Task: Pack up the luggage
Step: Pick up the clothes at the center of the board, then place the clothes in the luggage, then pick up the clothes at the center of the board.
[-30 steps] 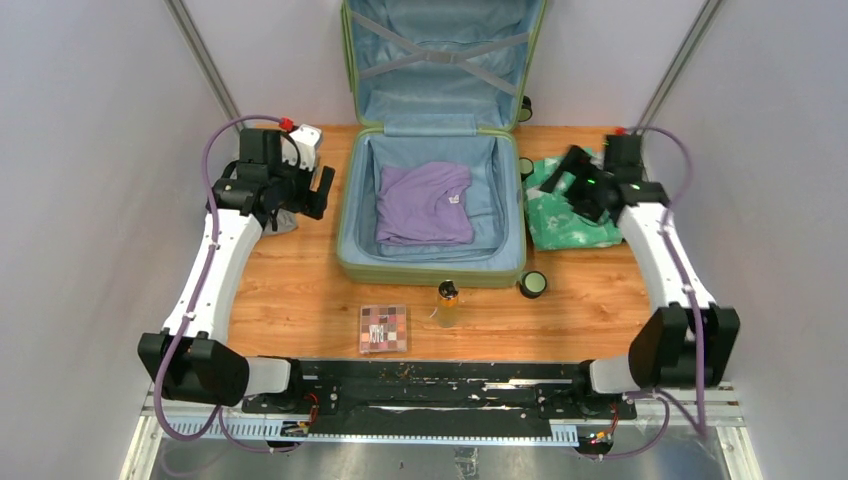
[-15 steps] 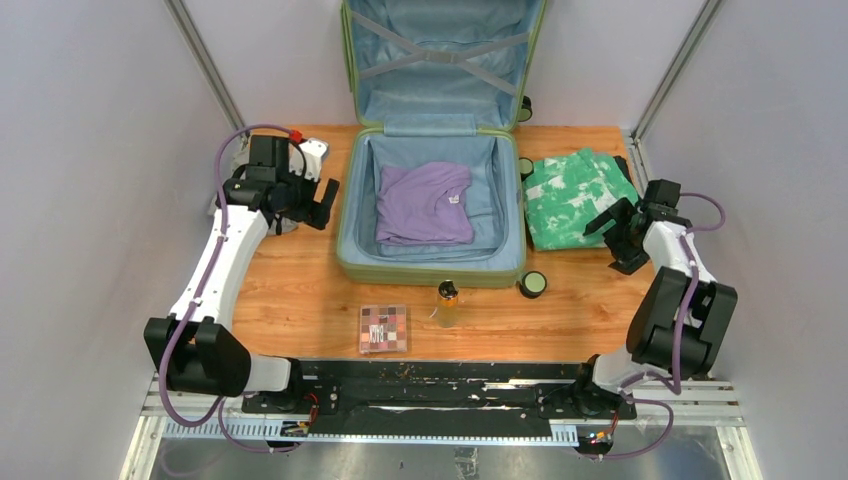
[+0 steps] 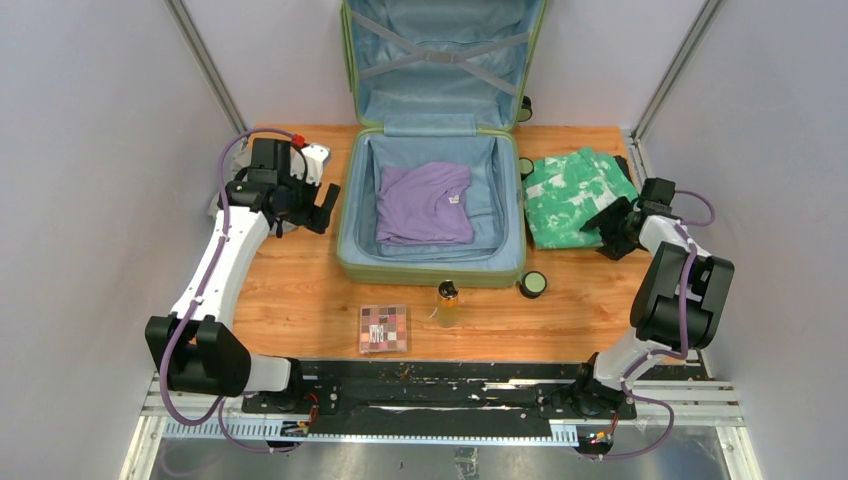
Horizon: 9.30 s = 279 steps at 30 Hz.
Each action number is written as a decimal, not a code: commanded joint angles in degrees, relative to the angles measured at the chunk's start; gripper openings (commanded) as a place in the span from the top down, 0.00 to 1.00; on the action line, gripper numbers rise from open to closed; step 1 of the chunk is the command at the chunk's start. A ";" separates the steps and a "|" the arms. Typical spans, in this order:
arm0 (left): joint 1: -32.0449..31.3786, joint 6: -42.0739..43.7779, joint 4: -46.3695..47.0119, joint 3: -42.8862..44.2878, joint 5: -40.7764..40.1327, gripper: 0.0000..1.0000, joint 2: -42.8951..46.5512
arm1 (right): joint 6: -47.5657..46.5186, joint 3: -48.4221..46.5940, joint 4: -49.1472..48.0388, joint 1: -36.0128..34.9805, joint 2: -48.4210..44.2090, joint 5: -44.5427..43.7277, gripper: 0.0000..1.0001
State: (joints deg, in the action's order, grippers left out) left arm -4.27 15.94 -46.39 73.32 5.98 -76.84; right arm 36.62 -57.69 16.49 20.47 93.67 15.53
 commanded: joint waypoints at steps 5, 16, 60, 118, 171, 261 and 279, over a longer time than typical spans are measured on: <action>0.36 1.25 0.07 -1.45 -0.87 0.04 1.69 | 2.49 -2.34 -7.97 1.06 -0.19 1.41 0.49; 0.36 1.05 -0.01 -1.78 -0.28 0.04 3.22 | 2.50 3.78 -10.72 1.12 -2.08 -1.20 0.15; 0.34 1.67 -0.10 -1.70 -0.59 0.04 6.30 | 5.00 -10.03 -9.52 -2.12 -5.51 5.99 0.93; 1.69 -1.78 -2.12 1.29 -3.97 0.04 9.23 | -12.41 -82.34 12.83 -47.12 28.71 54.77 1.00; 1.70 -2.20 -2.30 1.41 0.27 0.03 10.22 | -26.68 -75.70 36.82 -43.53 30.28 -1.27 0.30; 4.10 -1.65 1.88 2.77 9.65 0.00 -5.41 | -8.95 -46.43 25.85 -6.48 26.66 -18.44 0.00; 4.10 -2.97 1.91 2.35 8.60 0.00 -5.36 | -7.68 -36.15 21.24 -11.94 27.07 -7.22 0.01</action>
State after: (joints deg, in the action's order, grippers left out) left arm -0.49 13.45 -45.04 74.81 14.79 -82.43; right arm 26.02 -100.82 37.91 11.92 122.37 -0.43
